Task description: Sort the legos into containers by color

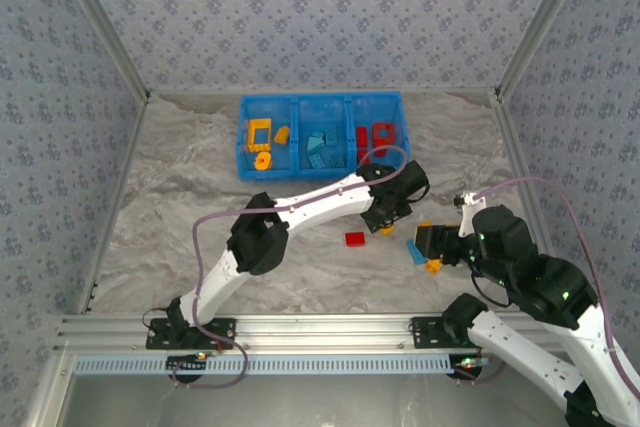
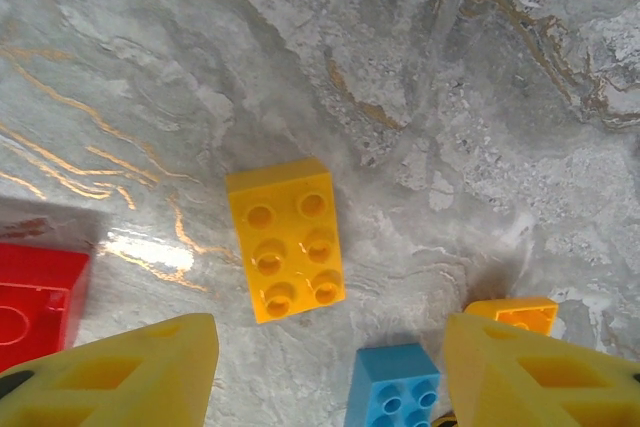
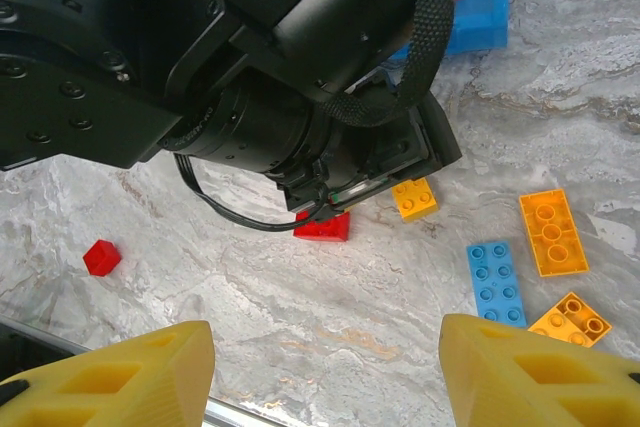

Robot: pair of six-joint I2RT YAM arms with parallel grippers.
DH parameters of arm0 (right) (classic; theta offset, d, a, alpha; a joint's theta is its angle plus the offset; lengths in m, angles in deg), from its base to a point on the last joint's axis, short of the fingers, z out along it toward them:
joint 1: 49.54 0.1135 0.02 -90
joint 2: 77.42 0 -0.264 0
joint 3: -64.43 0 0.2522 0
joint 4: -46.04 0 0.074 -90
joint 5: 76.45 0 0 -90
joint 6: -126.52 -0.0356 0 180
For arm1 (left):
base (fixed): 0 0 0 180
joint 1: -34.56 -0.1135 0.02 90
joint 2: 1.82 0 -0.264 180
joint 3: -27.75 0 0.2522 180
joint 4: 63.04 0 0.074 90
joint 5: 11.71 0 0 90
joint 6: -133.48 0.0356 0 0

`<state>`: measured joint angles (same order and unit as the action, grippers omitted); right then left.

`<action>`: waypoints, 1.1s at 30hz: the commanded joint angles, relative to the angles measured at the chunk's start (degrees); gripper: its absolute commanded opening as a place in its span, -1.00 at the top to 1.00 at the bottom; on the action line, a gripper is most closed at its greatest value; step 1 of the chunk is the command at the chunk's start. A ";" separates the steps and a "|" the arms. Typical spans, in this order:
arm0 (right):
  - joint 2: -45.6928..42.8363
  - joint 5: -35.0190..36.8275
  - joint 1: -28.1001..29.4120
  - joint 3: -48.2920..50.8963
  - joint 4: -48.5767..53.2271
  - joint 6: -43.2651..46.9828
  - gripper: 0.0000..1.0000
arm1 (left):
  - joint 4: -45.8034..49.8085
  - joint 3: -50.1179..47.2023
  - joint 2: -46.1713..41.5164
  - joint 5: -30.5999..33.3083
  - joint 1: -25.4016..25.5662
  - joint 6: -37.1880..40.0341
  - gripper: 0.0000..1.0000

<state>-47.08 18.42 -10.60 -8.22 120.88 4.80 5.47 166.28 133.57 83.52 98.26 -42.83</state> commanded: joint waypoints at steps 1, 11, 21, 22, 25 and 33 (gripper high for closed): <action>-0.88 -0.30 0.35 0.43 -0.36 0.00 -0.27 | 2.53 3.83 3.60 -1.88 -0.22 -0.64 -0.28; -0.90 -0.21 0.35 0.61 -0.51 -0.18 -0.27 | 5.33 5.16 6.28 -2.69 -0.68 -1.57 -0.25; -0.99 -0.47 0.36 0.91 -0.70 -0.45 -0.27 | 4.83 5.59 8.64 -3.47 -1.46 -2.16 -0.03; -0.99 -0.47 0.37 0.97 -0.83 -0.38 -0.27 | 4.75 5.66 8.66 -3.48 -1.48 -2.12 -0.02; -0.99 -0.56 0.38 0.97 -0.96 -0.35 -0.27 | 4.76 5.66 8.66 -2.98 -1.48 -2.10 0.05; -0.96 -0.81 0.36 1.14 -0.80 -0.27 -0.27 | 4.50 5.22 9.18 -3.08 -1.63 -1.81 0.09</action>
<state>-47.45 18.20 -10.60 -7.66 120.86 4.77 8.68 170.81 141.66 80.51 96.79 -44.29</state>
